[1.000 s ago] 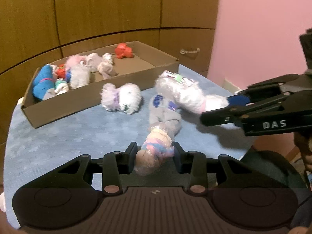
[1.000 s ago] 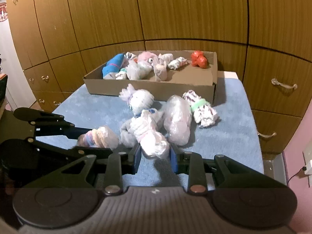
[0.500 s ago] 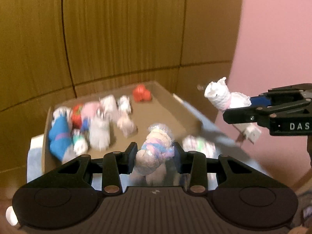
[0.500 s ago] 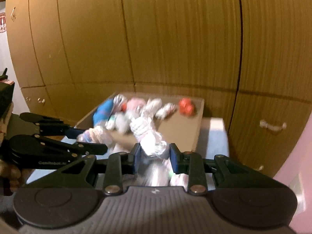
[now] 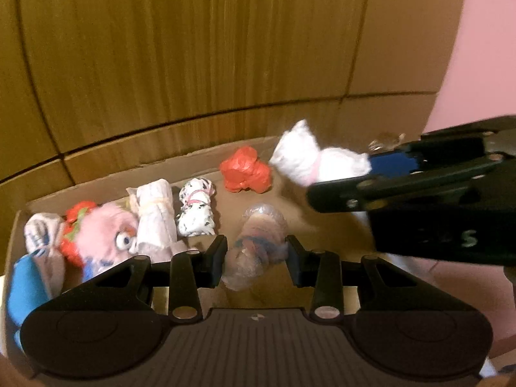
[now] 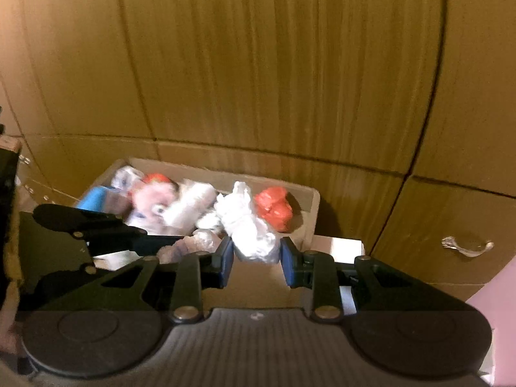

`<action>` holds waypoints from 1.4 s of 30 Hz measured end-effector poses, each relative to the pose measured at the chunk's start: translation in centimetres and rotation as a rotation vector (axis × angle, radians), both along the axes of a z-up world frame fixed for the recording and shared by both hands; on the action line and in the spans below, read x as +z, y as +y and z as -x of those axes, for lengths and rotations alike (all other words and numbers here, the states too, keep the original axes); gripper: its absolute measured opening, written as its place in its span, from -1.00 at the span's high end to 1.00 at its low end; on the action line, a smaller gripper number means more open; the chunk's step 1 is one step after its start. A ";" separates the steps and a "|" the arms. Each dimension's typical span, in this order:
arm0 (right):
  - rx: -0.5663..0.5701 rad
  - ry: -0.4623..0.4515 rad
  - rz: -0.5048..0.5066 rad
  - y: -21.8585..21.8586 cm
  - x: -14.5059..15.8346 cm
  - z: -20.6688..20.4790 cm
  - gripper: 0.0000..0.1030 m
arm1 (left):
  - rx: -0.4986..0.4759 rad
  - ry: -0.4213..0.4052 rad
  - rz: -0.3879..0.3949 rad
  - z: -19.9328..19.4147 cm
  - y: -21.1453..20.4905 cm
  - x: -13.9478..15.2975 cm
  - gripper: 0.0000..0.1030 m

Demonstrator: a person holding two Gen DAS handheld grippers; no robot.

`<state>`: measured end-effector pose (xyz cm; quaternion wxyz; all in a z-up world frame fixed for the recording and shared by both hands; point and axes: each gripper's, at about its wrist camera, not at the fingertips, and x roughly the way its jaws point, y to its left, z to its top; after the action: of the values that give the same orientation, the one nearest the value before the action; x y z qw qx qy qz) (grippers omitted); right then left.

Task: Organize objects
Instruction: 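Place both held rolls into the tray and open both tools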

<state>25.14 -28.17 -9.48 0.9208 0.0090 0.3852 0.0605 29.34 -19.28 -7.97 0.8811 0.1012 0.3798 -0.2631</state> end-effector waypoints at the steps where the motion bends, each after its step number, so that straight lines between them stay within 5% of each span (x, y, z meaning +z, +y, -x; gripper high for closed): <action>1: -0.002 0.017 0.004 0.0 -0.8 -0.8 0.45 | -0.003 0.001 -0.009 -0.5 -0.2 -0.5 0.11; 7: 0.011 0.077 0.039 0.5 -3.9 -4.0 0.45 | 0.004 0.019 -0.043 -3.2 -0.6 -2.8 0.11; 15: 0.032 0.100 0.054 1.4 -4.3 -5.2 0.42 | 0.007 0.065 -0.061 -4.1 -0.7 -3.0 0.02; 28: 0.011 0.070 0.035 0.9 -1.6 -2.7 0.14 | 0.034 0.050 -0.038 -3.2 -0.1 -2.0 -0.45; 42: -0.030 0.023 -0.007 0.6 1.9 1.8 0.04 | 0.079 0.009 0.006 1.3 2.7 1.6 -0.52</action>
<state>23.37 -27.62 -7.57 0.9170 0.0184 0.3954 0.0481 28.03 -16.57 -6.42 0.8894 0.0820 0.3868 -0.2296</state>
